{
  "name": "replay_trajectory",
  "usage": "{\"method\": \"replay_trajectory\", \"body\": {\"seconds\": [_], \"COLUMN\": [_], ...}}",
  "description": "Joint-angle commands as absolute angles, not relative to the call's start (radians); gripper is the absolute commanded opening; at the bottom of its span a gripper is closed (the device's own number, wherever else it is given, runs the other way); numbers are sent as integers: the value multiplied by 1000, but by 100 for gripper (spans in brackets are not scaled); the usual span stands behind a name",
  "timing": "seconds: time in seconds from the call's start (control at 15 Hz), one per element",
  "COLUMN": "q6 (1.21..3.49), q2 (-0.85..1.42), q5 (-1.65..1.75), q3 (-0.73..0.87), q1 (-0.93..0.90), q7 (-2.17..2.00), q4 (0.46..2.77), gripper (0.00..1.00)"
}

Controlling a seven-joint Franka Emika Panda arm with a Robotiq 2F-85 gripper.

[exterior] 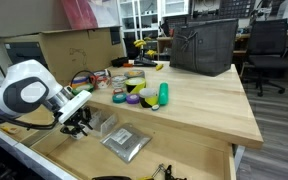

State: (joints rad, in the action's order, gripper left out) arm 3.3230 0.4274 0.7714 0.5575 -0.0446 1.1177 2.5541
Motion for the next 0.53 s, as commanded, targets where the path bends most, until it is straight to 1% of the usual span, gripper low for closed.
{"method": "replay_trajectory", "body": {"seconds": [0.0,0.2,0.33,0.47], "q6": [3289,3231,3188,3159], "q2": [242,100,22,-44], "q5": [868,952,981,938], "q3": [544,504,449,417], "q1": [45,125,178,181], "q7": [1168,1162,1149,1193], "q4": [2678,2743,2767,2799], "gripper": [63,87,100,100]}}
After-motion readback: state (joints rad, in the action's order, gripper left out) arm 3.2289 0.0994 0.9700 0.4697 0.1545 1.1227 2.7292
